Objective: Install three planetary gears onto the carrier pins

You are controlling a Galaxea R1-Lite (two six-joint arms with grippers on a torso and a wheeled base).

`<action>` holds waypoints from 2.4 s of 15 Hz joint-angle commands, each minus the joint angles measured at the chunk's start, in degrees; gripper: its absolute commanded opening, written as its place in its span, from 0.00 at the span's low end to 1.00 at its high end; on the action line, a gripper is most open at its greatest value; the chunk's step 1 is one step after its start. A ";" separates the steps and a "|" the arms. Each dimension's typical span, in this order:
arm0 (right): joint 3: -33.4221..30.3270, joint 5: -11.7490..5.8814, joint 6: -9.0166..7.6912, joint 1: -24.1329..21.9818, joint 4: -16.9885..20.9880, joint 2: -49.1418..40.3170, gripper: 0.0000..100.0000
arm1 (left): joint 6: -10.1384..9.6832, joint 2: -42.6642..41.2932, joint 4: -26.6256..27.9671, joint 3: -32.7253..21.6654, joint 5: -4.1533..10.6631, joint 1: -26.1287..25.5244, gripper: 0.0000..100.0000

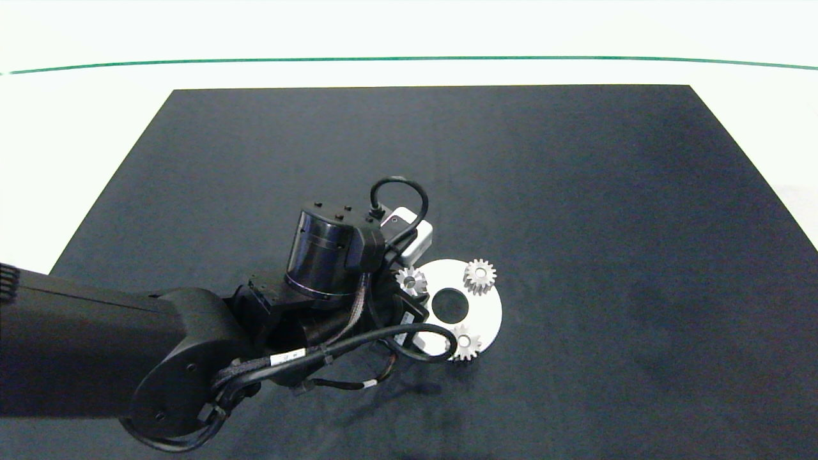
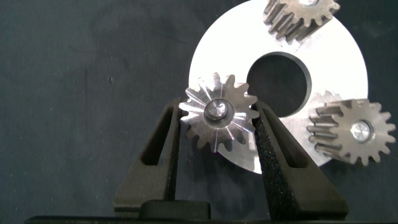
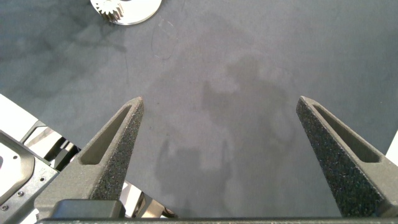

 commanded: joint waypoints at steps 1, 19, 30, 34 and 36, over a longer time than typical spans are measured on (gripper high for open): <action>0.01 0.00 -0.10 0.00 0.21 0.09 1.00 | 0.03 0.40 -0.21 -0.53 0.09 -0.12 0.00; 0.01 -0.08 -0.10 0.00 -0.06 0.18 1.00 | -0.14 -6.36 1.19 -1.67 0.09 2.78 1.00; 0.19 -4.65 0.51 -17.31 -4.19 -2.19 1.00 | -2.60 -62.26 34.68 3.87 0.18 35.56 1.00; 5.81 -4.74 0.34 -29.88 -3.57 -18.45 1.00 | -2.87 -85.03 47.86 8.70 -0.70 43.73 1.00; 11.96 -4.74 0.16 -30.58 -3.84 -26.10 1.00 | -2.78 -93.55 48.48 13.71 -0.79 43.73 1.00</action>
